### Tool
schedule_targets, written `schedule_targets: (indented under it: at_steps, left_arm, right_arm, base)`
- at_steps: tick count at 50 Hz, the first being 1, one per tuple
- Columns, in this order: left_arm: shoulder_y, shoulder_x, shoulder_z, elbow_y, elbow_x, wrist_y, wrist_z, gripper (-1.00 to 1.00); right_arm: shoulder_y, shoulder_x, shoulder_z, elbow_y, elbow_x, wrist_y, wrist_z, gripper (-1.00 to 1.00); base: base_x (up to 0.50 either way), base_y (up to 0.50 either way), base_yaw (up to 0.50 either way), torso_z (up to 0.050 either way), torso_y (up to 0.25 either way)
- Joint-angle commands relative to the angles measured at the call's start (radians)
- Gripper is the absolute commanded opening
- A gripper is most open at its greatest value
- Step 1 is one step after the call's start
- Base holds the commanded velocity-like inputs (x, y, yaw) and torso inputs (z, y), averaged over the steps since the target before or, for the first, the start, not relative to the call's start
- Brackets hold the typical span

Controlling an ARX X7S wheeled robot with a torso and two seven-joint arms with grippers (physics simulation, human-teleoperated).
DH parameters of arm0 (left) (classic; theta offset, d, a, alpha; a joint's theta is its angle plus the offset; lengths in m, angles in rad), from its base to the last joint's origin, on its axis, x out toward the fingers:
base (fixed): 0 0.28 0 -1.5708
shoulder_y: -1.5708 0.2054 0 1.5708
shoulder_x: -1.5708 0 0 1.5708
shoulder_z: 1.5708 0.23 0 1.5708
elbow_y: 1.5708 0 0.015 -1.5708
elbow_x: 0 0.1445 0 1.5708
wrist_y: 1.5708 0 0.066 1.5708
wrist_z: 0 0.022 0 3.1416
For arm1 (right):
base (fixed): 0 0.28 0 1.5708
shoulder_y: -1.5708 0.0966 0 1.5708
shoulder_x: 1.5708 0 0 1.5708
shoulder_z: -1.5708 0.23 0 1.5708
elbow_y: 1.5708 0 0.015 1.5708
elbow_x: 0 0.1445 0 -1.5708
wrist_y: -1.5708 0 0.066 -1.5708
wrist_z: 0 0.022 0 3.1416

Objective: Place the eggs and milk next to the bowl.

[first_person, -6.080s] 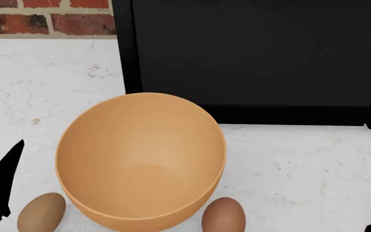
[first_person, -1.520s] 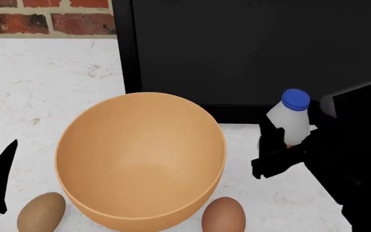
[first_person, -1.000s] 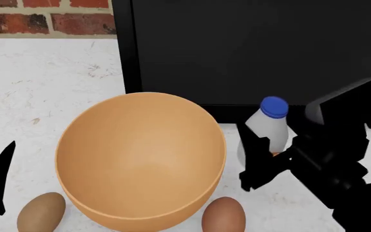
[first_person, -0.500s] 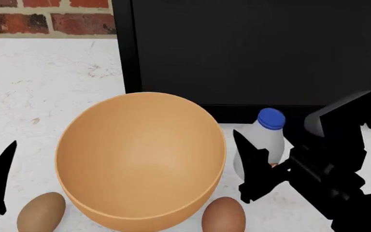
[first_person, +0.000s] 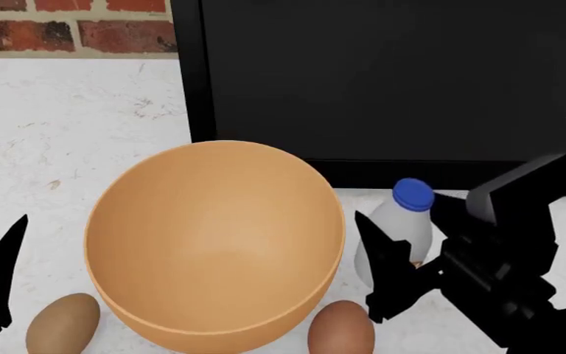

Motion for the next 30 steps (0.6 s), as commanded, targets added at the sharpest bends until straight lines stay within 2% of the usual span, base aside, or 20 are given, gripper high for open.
schedule_targets:
  at_steps: [1,30]
  left_arm:
    - [-0.001,-0.002,0.001,0.012,-0.003,-0.010,-0.008,1.00]
    - [0.001,0.003,0.009,-0.013,0.012,0.010,0.003,1.00]
  right_arm:
    - [-0.002,-0.005,-0.004,0.012,-0.026,-0.023,-0.024,-1.00]
    - [-0.020,-0.017,-0.015,0.063,-0.038,-0.054,-0.041,-1.00]
  base:
    - [0.00,0.00,0.00,0.000,0.000]
    - [0.00,0.00,0.00,0.000,0.000]
